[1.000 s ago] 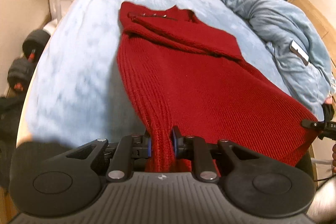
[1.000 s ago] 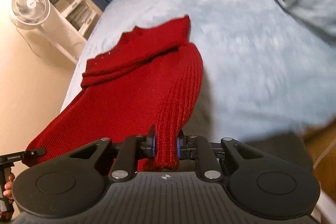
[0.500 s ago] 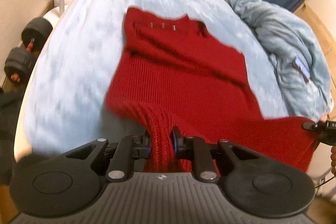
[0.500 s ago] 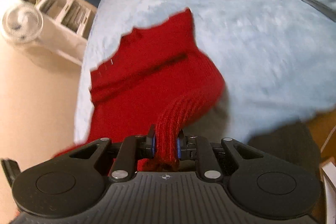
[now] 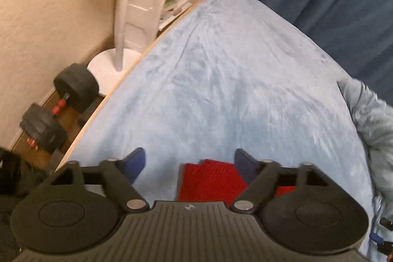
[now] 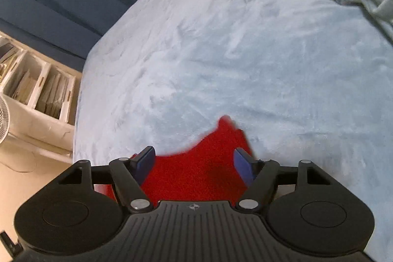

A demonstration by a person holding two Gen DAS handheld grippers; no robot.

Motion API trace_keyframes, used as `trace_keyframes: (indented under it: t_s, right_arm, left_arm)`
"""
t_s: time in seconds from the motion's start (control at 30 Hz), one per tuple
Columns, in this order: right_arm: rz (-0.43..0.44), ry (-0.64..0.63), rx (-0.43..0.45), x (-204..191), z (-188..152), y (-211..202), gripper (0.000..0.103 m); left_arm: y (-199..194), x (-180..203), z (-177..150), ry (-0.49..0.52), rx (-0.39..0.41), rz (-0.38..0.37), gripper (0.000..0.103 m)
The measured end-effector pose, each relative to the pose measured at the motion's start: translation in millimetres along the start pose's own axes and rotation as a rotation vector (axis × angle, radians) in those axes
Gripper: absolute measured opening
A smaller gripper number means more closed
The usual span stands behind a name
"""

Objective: Fold small clothes
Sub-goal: 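Grasp the cardigan hem with the left tool while the right tool grasps the other hem, then fold the hem up over the cardigan body with both tools and release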

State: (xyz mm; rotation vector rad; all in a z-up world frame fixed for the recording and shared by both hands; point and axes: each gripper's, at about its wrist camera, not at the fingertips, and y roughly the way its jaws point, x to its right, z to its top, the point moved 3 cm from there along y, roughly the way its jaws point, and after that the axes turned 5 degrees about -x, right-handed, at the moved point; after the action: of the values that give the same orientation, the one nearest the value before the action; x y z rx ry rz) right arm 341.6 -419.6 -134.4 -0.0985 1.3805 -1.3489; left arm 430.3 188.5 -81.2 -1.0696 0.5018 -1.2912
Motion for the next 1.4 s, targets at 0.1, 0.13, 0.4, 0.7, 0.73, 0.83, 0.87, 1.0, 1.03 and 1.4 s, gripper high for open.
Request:
trace_keyframes:
  t_s: [0.1, 0.13, 0.4, 0.7, 0.73, 0.83, 0.87, 1.0, 1.03, 1.4]
  right_arm:
    - [-0.047, -0.025, -0.012, 27.0, -21.0, 18.1, 0.073]
    - [-0.053, -0.03, -0.016, 31.5, -25.5, 24.4, 0.073]
    - [-0.166, -0.278, 0.072, -8.1, -28.0, 65.4, 0.073]
    - [-0.12, -0.354, 0.272, -20.6, -32.1, 36.0, 0.01]
    - [-0.082, -0.336, 0.3, -21.2, -31.0, 19.2, 0.01]
    - [-0.01, -0.288, 0.348, -13.9, -17.8, -7.8, 0.01]
    - [-0.008, -0.262, 0.348, -8.6, -11.0, -4.5, 0.01]
    - [-0.186, -0.221, 0.208, 22.8, -2.4, 75.7, 0.01]
    - [-0.227, -0.221, 0.162, 33.0, -4.6, 96.3, 0.01]
    - [-0.212, -0.131, 0.23, 59.1, -4.1, 87.9, 0.046]
  left_arm:
    - [22.1, 3.5, -22.7, 0.104, -0.041, -0.024, 0.086]
    - [31.6, 4.3, -33.3, 0.128, -0.062, -0.029, 0.086]
    - [79.9, 11.5, -69.8, 0.195, -0.148, 0.04, 0.099]
    - [65.5, -4.4, -61.1, 0.035, -0.047, -0.071, 0.013]
    - [55.8, 0.8, -58.7, 0.055, -0.01, -0.079, 0.013]
    - [33.3, 9.9, -50.4, 0.079, 0.065, -0.138, 0.013]
    - [31.1, 10.9, -48.8, 0.085, 0.082, -0.137, 0.013]
    - [78.1, 4.4, -48.0, 0.076, 0.032, -0.023, 0.013]
    - [87.1, 3.4, -51.0, 0.077, 0.023, -0.012, 0.013]
    - [92.1, -9.1, -60.6, 0.107, 0.073, 0.036, 0.052]
